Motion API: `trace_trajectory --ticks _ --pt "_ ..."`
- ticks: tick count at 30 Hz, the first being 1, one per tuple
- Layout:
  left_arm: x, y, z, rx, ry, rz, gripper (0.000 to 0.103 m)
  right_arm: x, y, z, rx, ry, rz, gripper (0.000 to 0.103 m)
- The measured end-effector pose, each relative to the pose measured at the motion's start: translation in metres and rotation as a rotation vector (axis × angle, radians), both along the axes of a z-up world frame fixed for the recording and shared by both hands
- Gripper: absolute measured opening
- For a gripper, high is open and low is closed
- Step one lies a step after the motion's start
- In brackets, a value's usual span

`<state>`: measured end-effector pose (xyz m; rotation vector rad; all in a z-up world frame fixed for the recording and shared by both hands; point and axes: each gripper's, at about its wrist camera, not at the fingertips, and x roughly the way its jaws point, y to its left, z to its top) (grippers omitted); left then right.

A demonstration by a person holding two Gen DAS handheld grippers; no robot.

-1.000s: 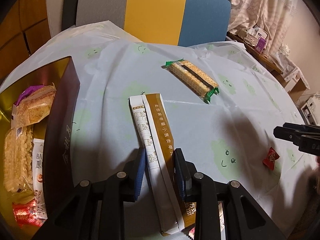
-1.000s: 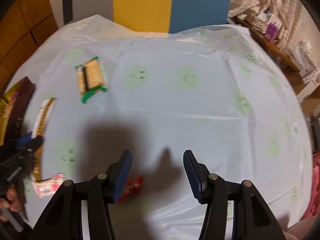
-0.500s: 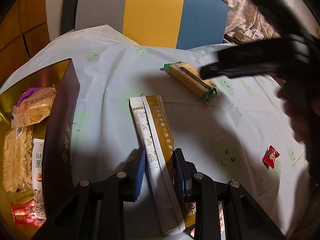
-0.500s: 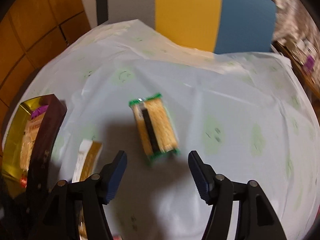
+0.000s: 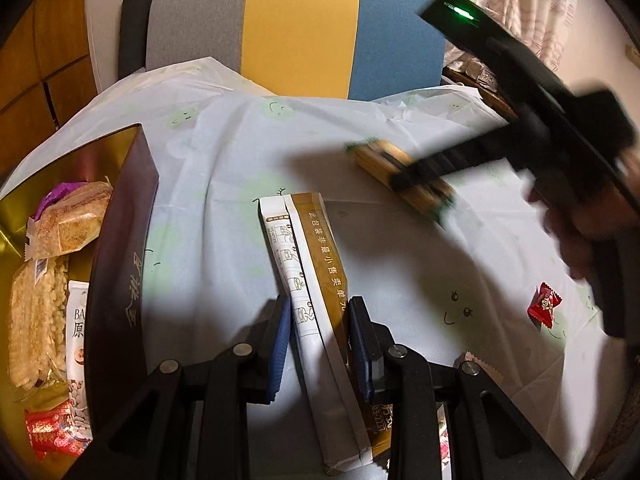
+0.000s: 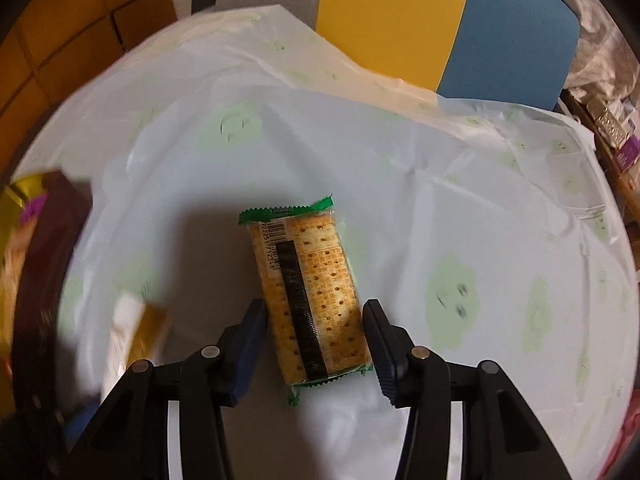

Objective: Organize snacks
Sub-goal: 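Grasp the green-ended cracker pack with the right gripper while the left holds the long pack, then lift the cracker pack with the right gripper while the left holds the long pack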

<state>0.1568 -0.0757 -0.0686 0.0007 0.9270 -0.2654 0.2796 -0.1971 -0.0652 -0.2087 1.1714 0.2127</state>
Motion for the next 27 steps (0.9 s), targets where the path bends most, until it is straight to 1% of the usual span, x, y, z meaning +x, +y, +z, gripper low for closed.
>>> trace_trajectory --ticks 3,8,9,11,13,14,17,19,21,27 --pt "0.001 0.001 0.000 0.000 0.000 0.000 0.030 -0.036 0.020 -0.004 -0.062 0.026 0.046 0.050" --pt "0.002 0.000 -0.001 -0.003 0.002 0.011 0.030 -0.087 0.000 -0.006 -0.084 0.079 0.067 0.049" --pt "0.002 0.000 -0.001 -0.002 0.004 0.015 0.030 -0.096 -0.004 -0.006 -0.086 0.077 0.063 0.049" --pt "0.002 -0.002 0.000 0.006 0.004 0.018 0.030 -0.111 -0.015 -0.008 -0.075 0.044 0.047 0.049" --pt "0.002 -0.004 0.000 0.024 0.003 0.016 0.030 -0.116 -0.025 -0.010 -0.027 0.010 0.016 0.049" --pt "0.003 -0.005 0.000 0.026 0.008 0.018 0.029 -0.117 -0.025 -0.010 -0.019 0.005 0.011 0.049" --pt "0.006 -0.003 0.001 0.012 0.026 0.026 0.029 -0.115 -0.026 -0.013 -0.007 -0.001 0.006 0.049" --pt "0.006 -0.005 0.001 0.022 0.021 0.020 0.029 -0.113 -0.028 -0.016 -0.002 0.001 0.014 0.050" --pt "0.005 -0.007 0.002 0.034 0.021 0.012 0.028 -0.120 -0.029 -0.017 0.010 0.004 0.008 0.050" --pt "-0.001 -0.009 0.006 0.043 0.026 0.006 0.026 -0.121 -0.033 -0.020 0.022 0.005 0.011 0.050"
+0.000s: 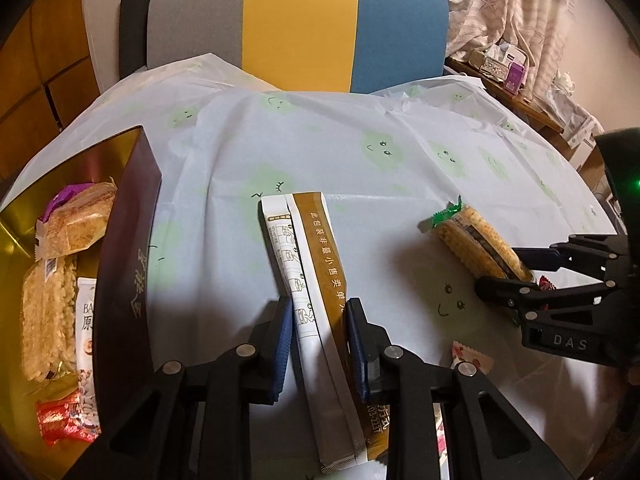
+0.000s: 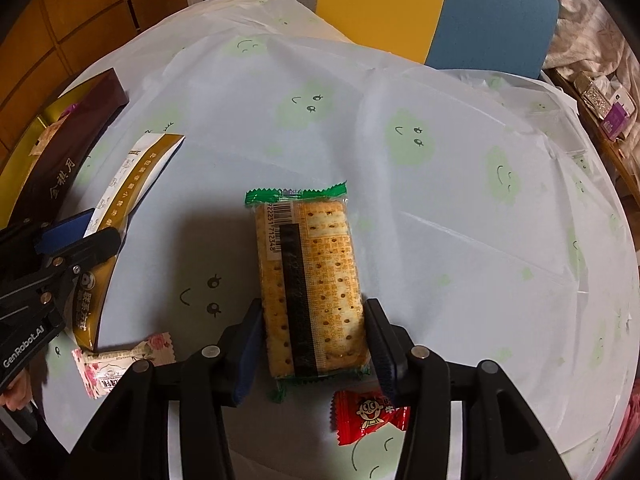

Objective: Organize snacks
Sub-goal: 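Lift the cracker pack with the right gripper while the left holds the long pack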

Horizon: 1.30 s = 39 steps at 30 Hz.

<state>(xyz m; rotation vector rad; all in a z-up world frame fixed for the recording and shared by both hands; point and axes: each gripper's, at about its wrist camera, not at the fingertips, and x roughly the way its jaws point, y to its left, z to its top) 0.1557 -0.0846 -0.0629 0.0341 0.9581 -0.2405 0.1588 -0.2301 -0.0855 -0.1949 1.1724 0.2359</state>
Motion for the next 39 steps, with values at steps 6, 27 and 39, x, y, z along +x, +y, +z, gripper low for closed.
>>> trace_trajectory --ticks 6,27,39 --pt "-0.008 0.003 0.005 -0.011 -0.013 0.002 0.026 0.001 0.000 -0.002 -0.008 0.000 0.004 0.050" --pt "-0.050 0.009 0.049 -0.034 -0.117 -0.040 0.026 -0.004 0.006 -0.001 -0.024 -0.028 0.010 0.050" --pt "-0.073 0.030 0.073 -0.071 -0.162 -0.018 0.026 -0.006 0.006 -0.001 -0.031 -0.043 0.017 0.050"
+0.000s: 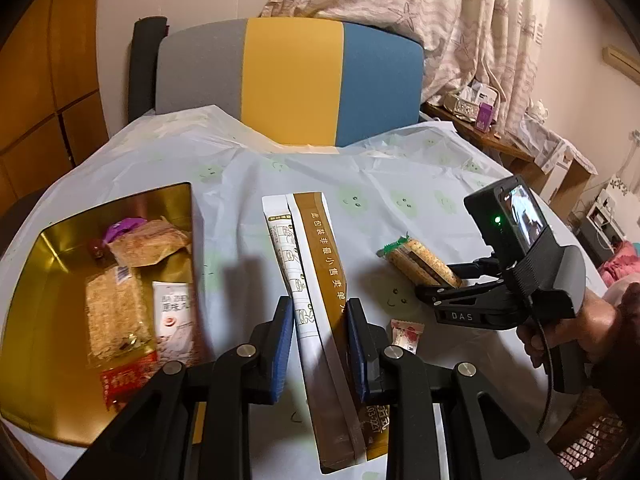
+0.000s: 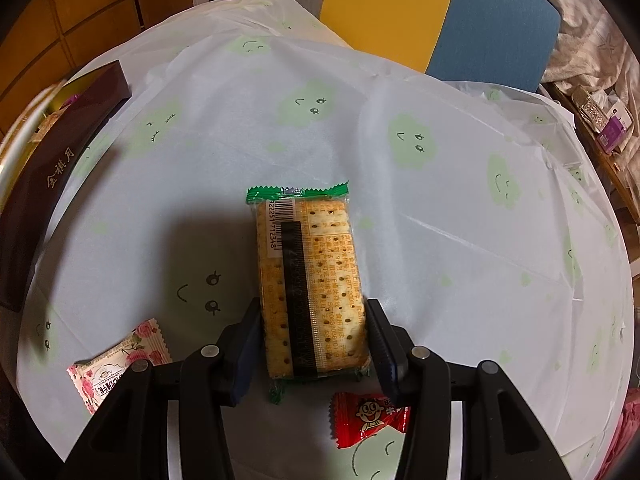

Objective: Organize snacks
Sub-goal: 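Lift the cracker pack with the right gripper while the left holds the long pack, then carry the white-and-gold long pack over the gold tray and open the left gripper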

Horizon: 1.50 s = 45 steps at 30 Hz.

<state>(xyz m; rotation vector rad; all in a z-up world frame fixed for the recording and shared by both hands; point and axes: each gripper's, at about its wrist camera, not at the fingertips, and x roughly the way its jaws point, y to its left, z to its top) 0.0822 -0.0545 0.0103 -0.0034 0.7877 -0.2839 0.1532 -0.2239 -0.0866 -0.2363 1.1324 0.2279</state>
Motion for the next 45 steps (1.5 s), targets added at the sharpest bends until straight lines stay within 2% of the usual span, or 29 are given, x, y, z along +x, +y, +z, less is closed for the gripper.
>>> trace_trajectory --ticks 18,22,26,29,34,45 --pt "-0.012 0.058 0.005 -0.071 0.017 0.117 0.026 -0.001 0.001 0.000 -0.001 -0.006 0.002 0.050" --pt "-0.011 0.094 0.010 -0.110 0.022 0.198 0.026 -0.002 0.000 0.000 -0.002 -0.007 0.002 0.050" --pt "-0.002 0.142 0.010 -0.120 0.029 0.327 0.026 -0.002 0.001 0.000 -0.007 -0.007 0.004 0.050" --pt "0.006 0.172 0.007 -0.111 0.045 0.397 0.026 -0.002 0.003 0.001 -0.015 -0.009 0.006 0.050" --pt "0.019 0.197 0.001 -0.056 0.057 0.461 0.027 -0.002 0.004 0.001 -0.017 -0.010 0.005 0.050" --pt "0.034 0.216 -0.041 0.004 0.156 0.504 0.033 -0.003 0.005 0.001 -0.015 -0.013 0.001 0.050"
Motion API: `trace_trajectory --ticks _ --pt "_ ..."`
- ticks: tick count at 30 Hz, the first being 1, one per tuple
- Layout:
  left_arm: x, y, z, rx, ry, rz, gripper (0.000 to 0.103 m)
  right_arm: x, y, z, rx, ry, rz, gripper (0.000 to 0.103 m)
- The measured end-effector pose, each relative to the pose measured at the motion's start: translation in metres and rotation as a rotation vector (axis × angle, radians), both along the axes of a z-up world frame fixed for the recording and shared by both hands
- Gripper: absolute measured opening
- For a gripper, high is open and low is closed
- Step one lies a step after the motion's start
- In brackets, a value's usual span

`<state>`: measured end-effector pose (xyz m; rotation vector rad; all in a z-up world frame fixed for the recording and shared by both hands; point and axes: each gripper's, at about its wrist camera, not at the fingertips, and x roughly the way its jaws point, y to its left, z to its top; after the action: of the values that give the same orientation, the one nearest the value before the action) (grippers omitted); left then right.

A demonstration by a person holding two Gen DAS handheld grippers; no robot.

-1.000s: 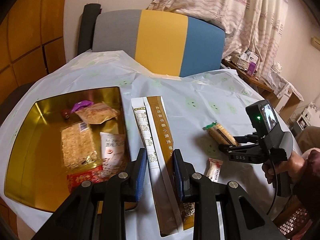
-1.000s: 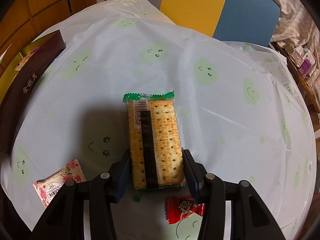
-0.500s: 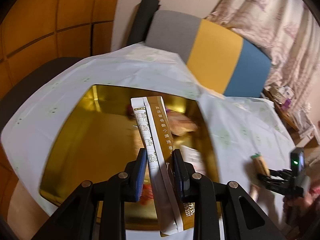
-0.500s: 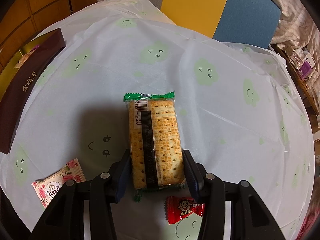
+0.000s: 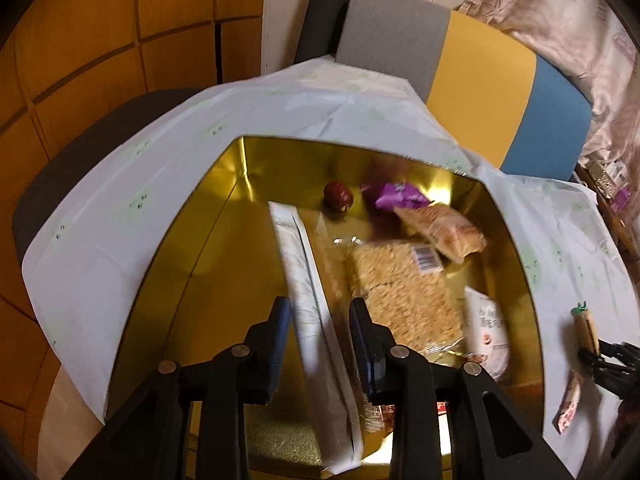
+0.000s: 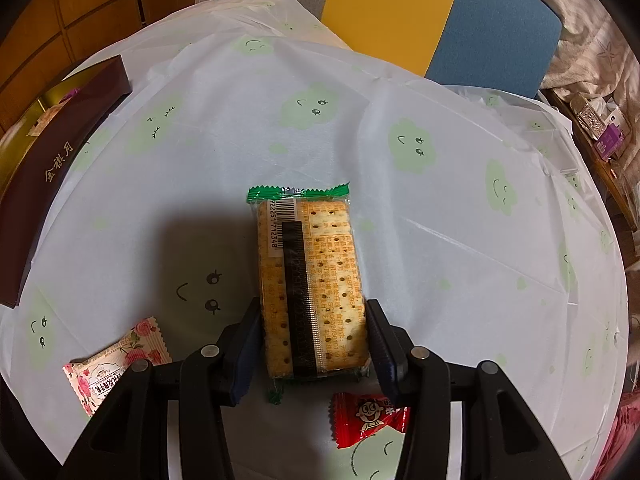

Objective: Organize snacks
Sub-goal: 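Carry the white-and-gold long pack over the gold tray and open the left gripper, then move the left gripper back over the table toward the pink floral bar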

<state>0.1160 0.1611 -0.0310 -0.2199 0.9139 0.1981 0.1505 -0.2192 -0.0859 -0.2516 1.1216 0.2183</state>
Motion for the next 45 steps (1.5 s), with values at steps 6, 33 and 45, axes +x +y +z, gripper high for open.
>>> trace_trajectory --ticks 6,33,45 --pt "-0.009 -0.005 0.002 0.032 -0.012 0.014 0.037 0.000 0.000 0.000 0.000 -0.001 0.000 0.050" --pt "-0.071 -0.199 0.024 0.035 -0.100 -0.589 0.037 0.000 0.001 0.000 -0.009 -0.004 0.003 0.050" --pt "-0.082 -0.226 -0.014 0.055 -0.045 -0.683 0.037 0.000 0.001 0.000 -0.009 -0.005 0.003 0.049"
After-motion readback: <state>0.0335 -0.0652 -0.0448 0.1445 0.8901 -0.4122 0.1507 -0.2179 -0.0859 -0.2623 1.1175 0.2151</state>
